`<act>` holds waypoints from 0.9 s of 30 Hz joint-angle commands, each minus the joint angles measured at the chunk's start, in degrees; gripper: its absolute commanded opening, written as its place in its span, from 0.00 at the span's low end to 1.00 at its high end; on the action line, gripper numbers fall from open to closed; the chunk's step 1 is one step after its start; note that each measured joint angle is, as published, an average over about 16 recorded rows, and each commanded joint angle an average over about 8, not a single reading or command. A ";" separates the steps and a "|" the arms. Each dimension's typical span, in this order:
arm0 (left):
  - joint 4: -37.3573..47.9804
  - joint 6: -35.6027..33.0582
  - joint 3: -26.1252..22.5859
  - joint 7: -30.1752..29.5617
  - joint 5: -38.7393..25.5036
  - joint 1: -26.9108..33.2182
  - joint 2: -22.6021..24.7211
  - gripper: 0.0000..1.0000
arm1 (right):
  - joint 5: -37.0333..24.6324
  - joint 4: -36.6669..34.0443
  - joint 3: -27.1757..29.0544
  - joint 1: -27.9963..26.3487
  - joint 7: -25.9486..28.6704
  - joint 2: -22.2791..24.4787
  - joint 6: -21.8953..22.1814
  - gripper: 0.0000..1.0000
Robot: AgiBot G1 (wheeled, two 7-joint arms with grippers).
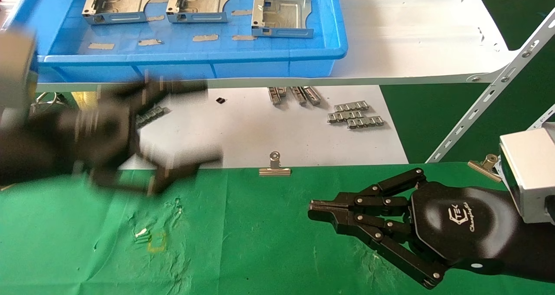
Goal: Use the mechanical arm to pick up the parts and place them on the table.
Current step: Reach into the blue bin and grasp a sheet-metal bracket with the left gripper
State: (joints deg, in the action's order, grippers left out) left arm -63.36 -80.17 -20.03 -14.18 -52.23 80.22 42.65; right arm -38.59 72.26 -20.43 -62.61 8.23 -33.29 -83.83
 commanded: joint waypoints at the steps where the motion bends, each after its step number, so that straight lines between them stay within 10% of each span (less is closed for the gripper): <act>1: 2.26 1.02 -0.92 -0.92 -2.26 4.43 1.67 1.00 | 0.00 0.00 0.00 0.00 0.00 0.00 0.00 0.00; 12: 34.80 12.90 -12.26 -5.03 -25.77 30.66 16.89 1.00 | 0.00 0.00 -0.01 0.00 0.00 0.00 0.00 0.00; 24: 53.94 18.73 -14.50 -2.70 -30.60 39.48 22.65 0.99 | 0.01 0.00 -0.01 -0.01 -0.01 0.00 0.00 0.00; 27: 56.74 19.85 -14.93 -3.26 -31.33 40.45 23.33 0.69 | 0.01 0.00 -0.02 -0.01 -0.01 0.00 0.00 0.00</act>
State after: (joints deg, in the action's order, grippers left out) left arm -7.18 -60.40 -34.89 -17.68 -83.39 120.29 66.11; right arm -38.58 72.26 -20.44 -62.62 8.23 -33.28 -83.83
